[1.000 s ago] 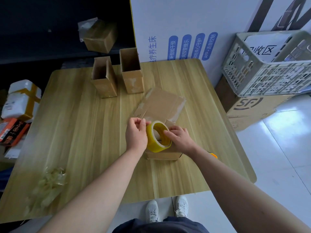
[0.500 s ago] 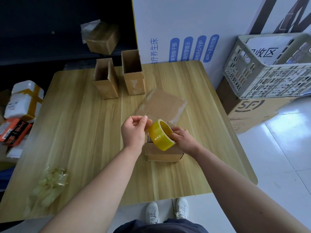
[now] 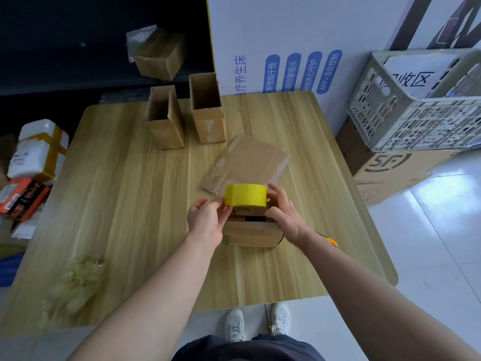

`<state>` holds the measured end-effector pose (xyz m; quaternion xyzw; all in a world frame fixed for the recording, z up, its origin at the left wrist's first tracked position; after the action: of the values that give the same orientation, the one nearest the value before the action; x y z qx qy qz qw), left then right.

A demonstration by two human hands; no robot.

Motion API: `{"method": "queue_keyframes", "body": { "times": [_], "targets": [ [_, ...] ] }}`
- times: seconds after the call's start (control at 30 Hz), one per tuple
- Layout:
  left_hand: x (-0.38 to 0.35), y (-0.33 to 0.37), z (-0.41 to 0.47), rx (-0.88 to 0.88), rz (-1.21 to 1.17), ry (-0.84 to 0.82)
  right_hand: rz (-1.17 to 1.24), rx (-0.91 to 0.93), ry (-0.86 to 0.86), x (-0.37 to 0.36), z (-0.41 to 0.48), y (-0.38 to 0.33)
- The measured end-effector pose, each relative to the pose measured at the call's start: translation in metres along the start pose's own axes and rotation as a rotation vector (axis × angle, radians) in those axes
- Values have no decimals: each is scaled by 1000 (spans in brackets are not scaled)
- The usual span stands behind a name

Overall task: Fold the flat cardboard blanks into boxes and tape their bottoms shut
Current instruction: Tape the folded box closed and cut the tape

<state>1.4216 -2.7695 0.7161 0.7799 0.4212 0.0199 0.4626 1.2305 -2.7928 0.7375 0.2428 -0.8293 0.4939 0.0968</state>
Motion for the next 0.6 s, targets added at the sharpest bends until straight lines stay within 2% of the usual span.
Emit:
{"method": "queue_keyframes", "body": {
  "times": [0.17, 0.3, 0.47, 0.6],
  "targets": [
    [-5, 16, 0, -48, -189, 17, -124, 62, -31, -2, -9, 1],
    [-14, 14, -4, 13, -240, -96, -318, 110, 59, -4, -4, 4],
    [-27, -2, -14, 108, -238, -303, -226, 110, 135, 1, -1, 6],
    [-24, -24, -20, 194, -216, -366, -121, 80, 164, 3, 2, 13]
  ]
}}
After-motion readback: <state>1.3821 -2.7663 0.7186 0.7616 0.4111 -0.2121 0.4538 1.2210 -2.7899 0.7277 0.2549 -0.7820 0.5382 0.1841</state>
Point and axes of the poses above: each hand's wrist, its own z-axis towards the middle knuckle, its own x-axis out of the back of the hand, y = z × x, the point moved 10 cm from there along z, towards the middle knuckle, and after that the axes turned 12 degrees about -x, right-handed, at the moved point
